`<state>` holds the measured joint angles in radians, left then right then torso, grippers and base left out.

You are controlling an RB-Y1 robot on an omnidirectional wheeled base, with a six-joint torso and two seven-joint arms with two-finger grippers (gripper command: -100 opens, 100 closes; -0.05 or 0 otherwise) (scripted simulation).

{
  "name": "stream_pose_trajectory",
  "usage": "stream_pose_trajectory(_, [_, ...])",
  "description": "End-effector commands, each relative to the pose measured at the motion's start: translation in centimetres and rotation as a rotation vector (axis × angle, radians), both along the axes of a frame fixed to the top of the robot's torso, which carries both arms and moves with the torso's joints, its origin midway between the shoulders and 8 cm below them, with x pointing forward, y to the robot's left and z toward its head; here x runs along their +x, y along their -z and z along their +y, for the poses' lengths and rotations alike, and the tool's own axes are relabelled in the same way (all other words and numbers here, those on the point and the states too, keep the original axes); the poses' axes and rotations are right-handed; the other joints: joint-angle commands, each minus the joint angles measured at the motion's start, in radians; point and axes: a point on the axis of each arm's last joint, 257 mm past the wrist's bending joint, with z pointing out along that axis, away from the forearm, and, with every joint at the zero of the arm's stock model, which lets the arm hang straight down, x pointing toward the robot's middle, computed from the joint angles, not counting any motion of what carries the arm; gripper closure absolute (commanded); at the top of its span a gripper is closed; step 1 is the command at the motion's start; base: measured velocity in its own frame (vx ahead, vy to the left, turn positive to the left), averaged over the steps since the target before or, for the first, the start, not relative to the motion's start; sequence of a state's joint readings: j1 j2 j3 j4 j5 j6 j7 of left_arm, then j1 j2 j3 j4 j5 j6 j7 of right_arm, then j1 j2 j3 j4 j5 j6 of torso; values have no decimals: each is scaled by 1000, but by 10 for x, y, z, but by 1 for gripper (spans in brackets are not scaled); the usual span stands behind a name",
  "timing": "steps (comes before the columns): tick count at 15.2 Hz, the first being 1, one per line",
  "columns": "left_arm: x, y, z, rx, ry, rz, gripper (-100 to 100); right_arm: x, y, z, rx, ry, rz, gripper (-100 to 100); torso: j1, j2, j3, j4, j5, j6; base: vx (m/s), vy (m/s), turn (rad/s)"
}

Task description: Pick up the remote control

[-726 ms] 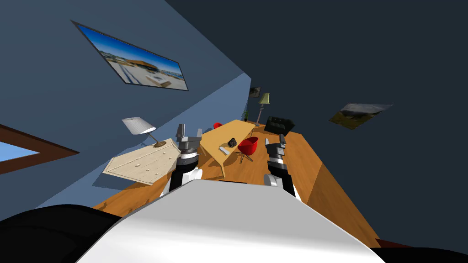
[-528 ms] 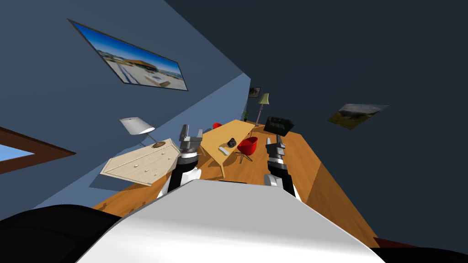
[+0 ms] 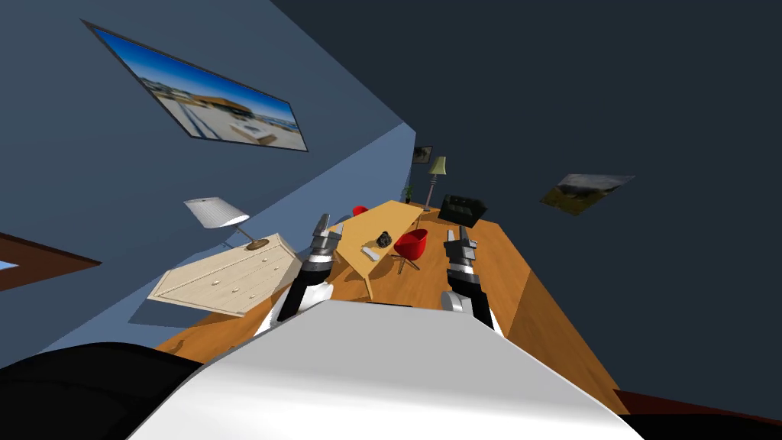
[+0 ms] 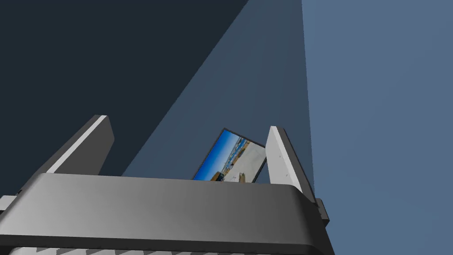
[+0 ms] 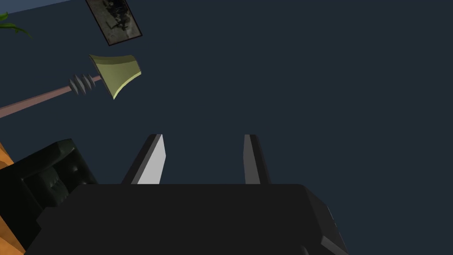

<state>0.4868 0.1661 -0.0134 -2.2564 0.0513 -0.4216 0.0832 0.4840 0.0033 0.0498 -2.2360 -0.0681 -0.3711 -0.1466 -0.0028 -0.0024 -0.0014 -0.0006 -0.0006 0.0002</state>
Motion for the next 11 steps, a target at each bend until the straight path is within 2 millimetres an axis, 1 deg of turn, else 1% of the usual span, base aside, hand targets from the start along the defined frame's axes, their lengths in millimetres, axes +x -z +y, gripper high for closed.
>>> stream_pose_trajectory(1, [12, 18, 7, 34, -20, 65, -100, 0, 0, 0, 0, 0, 0, 0, 0, 0, 0, 0, 0, 0, 36, -39, -46])
stream_pose_trajectory(2, [13, 19, 7, 33, -21, 72, -100, 0, 0, 0, 0, 0, 0, 0, 0, 0, 0, 0, 0, 0, 36, -41, -37])
stream_pose_trajectory(3, [21, 33, 12, 58, -37, 119, -100, 0, 0, 0, 0, 0, 0, 0, 0, 0, 0, 0, 0, 0, 42, -47, -45])
stream_pose_trajectory(4, [22, 35, 13, 57, -38, 128, -100, 0, 0, 0, 0, 0, 0, 0, 0, -1, 0, 0, 0, 0, 39, -48, -44])
stream_pose_trajectory(5, [29, 48, 19, 82, -55, 171, -100, 0, 0, 0, 0, 0, 0, 0, -1, -1, 0, 0, 0, 0, 40, -59, -60])
stream_pose_trajectory(6, [31, 52, 19, 81, -57, 186, -100, 0, 0, 0, 0, 0, 0, 0, -1, -1, -1, 0, 0, 0, 38, -57, -50])
stream_pose_trajectory(7, [37, 65, 26, 107, -76, 228, -100, 0, 0, 0, 0, 0, 0, 0, -1, -1, -1, 0, 0, 0, 41, -52, -67])
stream_pose_trajectory(8, [39, 70, 27, 106, -78, 248, -100, 0, 0, 0, 0, 0, 0, 0, -1, -1, -1, 0, 0, 0, 42, -42, -49])
stream_pose_trajectory(9, [39, 70, 27, 106, -78, 248, -100, 0, 0, 0, 0, 0, 0, 0, -1, -1, -1, 0, 0, 0, 32, -27, -11])
stream_pose_trajectory(10, [45, 87, 35, 131, -99, 302, -100, 0, 0, 0, 0, 0, 0, 0, 0, -1, 0, 0, 0, 0, 40, -34, -49])
stream_pose_trajectory(11, [46, 90, 35, 131, -100, 313, -100, 0, 0, 0, 0, 0, 0, 0, 0, -1, 0, 0, 0, 0, 37, -42, -53])
